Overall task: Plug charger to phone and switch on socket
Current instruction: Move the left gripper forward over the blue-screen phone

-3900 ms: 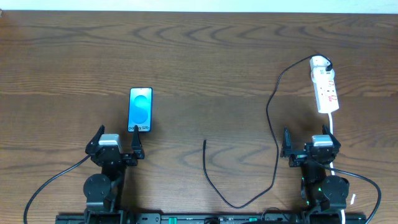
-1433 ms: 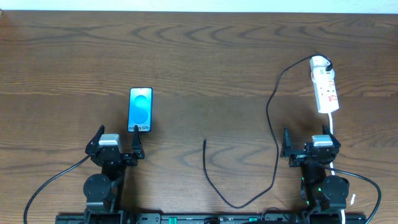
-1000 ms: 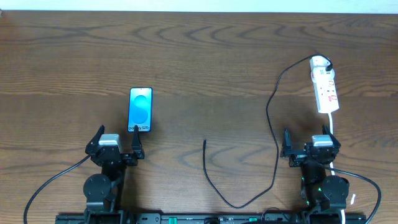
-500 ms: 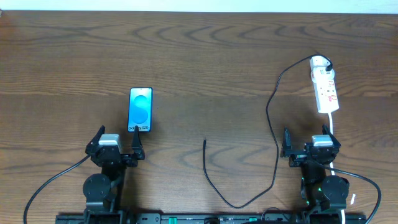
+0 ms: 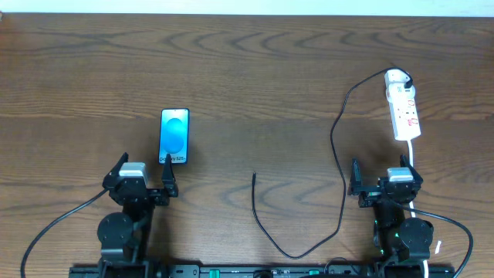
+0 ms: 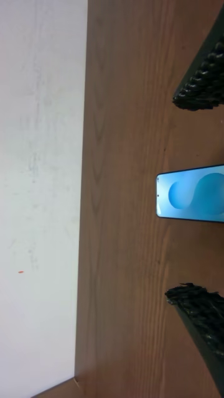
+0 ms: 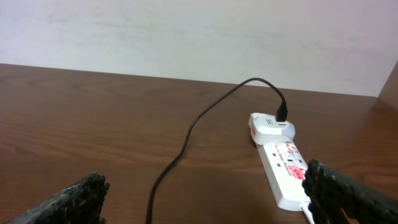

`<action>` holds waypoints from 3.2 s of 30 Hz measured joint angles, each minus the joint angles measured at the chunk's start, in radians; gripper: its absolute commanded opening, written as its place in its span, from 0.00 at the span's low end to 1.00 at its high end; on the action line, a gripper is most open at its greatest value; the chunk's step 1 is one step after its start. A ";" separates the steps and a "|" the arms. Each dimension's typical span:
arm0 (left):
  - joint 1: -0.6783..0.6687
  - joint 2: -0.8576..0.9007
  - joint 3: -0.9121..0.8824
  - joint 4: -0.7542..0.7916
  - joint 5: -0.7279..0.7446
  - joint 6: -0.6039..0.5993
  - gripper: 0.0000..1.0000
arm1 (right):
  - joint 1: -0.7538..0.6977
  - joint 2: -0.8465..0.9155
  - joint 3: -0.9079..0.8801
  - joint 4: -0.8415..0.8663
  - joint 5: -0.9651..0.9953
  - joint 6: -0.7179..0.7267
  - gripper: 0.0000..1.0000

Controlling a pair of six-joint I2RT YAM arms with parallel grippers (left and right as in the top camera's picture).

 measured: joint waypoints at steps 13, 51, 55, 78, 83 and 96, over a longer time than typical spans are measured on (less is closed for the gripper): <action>0.000 0.305 0.206 -0.026 0.000 0.000 0.91 | 0.000 -0.002 0.000 0.000 0.000 0.000 0.99; 0.000 1.262 1.090 -0.711 0.000 0.000 0.91 | 0.000 -0.002 0.000 0.000 0.000 0.000 0.99; 0.000 1.342 1.141 -0.759 0.004 0.000 0.91 | 0.000 -0.002 0.000 0.000 0.000 0.000 0.99; -0.069 1.565 1.162 -0.750 0.032 0.000 0.91 | 0.000 -0.002 0.000 0.000 0.000 0.000 0.99; -0.069 1.565 1.162 -0.740 0.034 0.000 0.86 | 0.000 -0.002 0.000 0.000 0.000 0.000 0.99; -0.069 1.565 1.162 -0.737 0.073 -0.003 0.94 | 0.000 -0.002 0.000 0.000 0.000 0.000 0.99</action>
